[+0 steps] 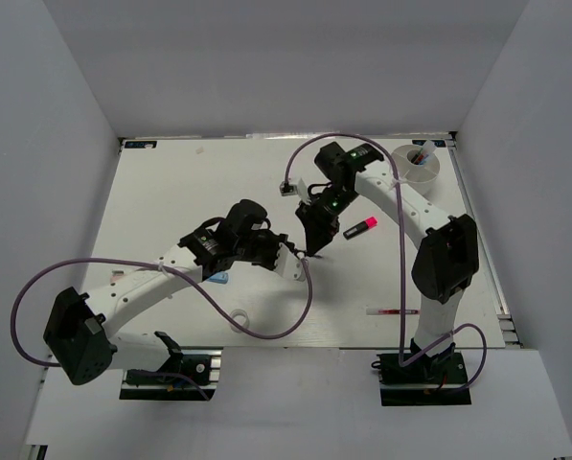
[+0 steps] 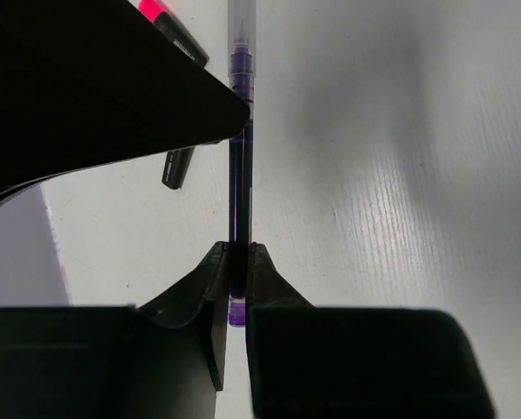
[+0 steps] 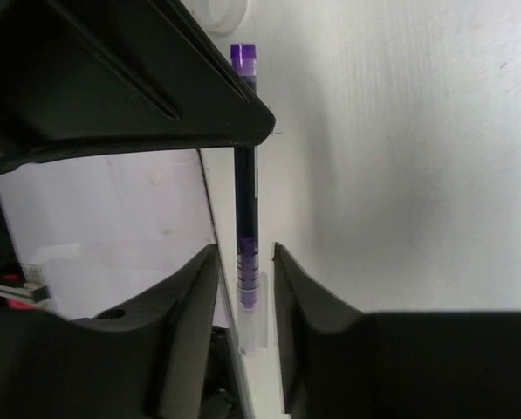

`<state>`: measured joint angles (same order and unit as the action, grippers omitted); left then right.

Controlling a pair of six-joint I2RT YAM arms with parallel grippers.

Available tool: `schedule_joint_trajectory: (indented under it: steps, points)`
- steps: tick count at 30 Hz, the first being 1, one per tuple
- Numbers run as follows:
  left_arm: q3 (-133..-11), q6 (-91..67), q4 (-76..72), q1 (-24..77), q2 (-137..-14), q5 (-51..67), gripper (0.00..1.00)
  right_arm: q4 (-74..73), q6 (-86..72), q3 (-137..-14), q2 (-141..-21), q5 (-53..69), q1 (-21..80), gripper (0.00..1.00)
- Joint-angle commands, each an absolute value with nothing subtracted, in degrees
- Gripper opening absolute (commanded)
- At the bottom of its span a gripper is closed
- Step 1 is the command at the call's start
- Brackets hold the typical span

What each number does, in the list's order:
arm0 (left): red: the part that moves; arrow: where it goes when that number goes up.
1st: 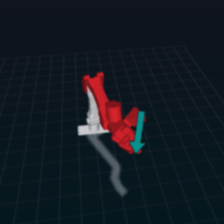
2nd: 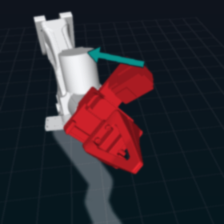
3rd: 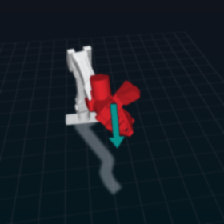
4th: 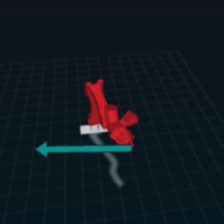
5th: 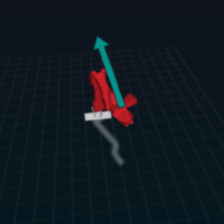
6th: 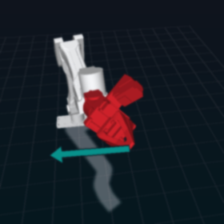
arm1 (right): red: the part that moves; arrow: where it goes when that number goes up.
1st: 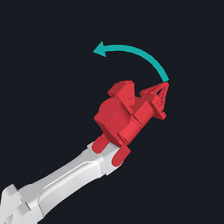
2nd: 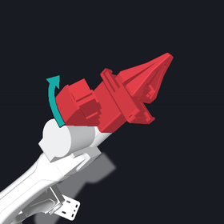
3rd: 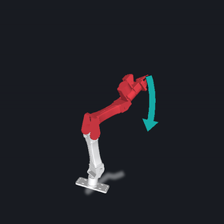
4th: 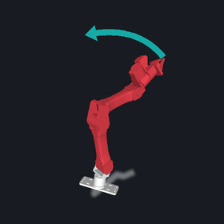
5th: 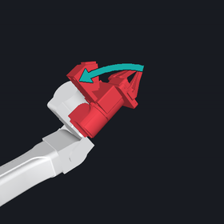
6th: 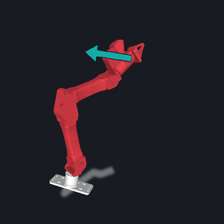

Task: Sort the stationery into containers
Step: Place the pen in the storage box.

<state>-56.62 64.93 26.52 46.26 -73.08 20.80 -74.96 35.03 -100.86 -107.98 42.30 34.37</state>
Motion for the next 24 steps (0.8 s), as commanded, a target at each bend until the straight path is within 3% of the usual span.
schedule_joint_trajectory:
  steps: [1,6,15,24]
  points:
    - [-56.25,60.48,24.52,46.85,-72.33,20.31,0.0,-74.71,34.72,-104.5,-104.33,41.57,33.14,0.39]
    - [-56.43,52.57,24.96,46.85,-71.46,18.55,0.0,-73.57,32.35,-110.72,-104.24,42.36,27.34,0.52]
    - [-57.39,23.67,22.24,41.14,-69.78,16.08,0.0,-64.09,23.65,-115.67,-101.61,45.87,10.65,0.52]
    - [-58.89,-11.84,13.02,22.78,-72.68,27.57,0.0,-61.61,18.2,-112.68,-99.67,53.16,4.04,0.54]
